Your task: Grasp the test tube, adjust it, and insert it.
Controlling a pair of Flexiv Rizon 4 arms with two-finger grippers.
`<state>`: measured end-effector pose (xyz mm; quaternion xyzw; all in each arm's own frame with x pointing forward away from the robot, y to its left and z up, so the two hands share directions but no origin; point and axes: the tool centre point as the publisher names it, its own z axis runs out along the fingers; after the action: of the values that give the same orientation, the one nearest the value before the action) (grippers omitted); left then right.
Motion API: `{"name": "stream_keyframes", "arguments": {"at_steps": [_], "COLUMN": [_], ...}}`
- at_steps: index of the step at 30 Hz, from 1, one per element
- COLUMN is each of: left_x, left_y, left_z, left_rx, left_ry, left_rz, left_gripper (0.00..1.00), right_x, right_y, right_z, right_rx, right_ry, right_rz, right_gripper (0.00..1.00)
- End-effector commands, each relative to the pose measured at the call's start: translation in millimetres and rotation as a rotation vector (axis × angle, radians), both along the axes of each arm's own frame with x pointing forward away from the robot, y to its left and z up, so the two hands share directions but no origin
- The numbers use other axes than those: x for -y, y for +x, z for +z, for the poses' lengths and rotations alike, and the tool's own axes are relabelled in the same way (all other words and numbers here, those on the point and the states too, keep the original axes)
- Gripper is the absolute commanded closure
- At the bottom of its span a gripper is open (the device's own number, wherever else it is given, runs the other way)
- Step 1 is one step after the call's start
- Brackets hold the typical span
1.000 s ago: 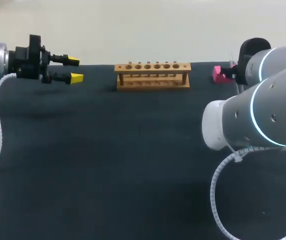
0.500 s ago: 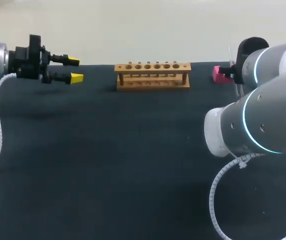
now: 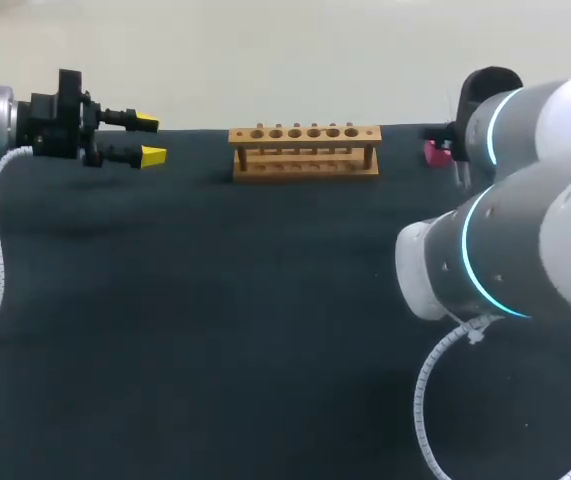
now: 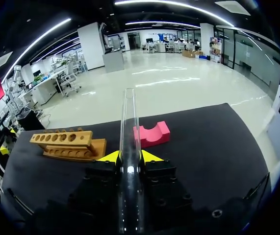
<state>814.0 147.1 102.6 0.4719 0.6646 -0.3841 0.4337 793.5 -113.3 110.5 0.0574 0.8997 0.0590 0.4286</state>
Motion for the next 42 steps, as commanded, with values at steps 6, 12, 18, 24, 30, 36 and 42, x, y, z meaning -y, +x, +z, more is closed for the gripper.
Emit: {"name": "stream_keyframes", "arguments": {"at_steps": [6,12,18,24,30,36,42], "left_x": [-0.2,-0.2,-0.2,-0.2,-0.2,-0.2,-0.2], "left_y": [-2.2,-2.2,-2.2,-2.2,-2.2,-2.2,-2.2], "left_z": [-0.6,-0.6,-0.6,-0.6,-0.6,-0.6,-0.6], "left_rx": [0.005,0.005,0.005,0.005,0.005,0.005,0.005], "left_ry": [-0.001,-0.001,-0.001,-0.001,-0.001,-0.001,-0.001], "left_rz": [0.004,0.004,0.004,0.004,0.004,0.004,0.004], "left_gripper": [0.0,0.0,0.0,0.0,0.0,0.0,0.0], "right_x": [-33.1,-50.3,-70.1,-96.4,-117.7,-131.1,-143.1], "right_y": [3.3,9.1,16.0,21.5,22.6,19.2,16.5], "right_z": [13.8,21.6,27.4,21.2,7.2,-0.4,-10.8], "right_rx": [0.001,-0.002,0.002,-0.017,-0.039,-0.039,-0.041], "right_ry": [-0.028,-0.037,-0.043,-0.061,-0.009,0.031,0.05], "right_rz": [-0.035,-0.044,-0.041,-0.008,-0.011,-0.034,-0.035], "right_gripper": [1.0,1.0,1.0,1.0,1.0,1.0,1.0]}}
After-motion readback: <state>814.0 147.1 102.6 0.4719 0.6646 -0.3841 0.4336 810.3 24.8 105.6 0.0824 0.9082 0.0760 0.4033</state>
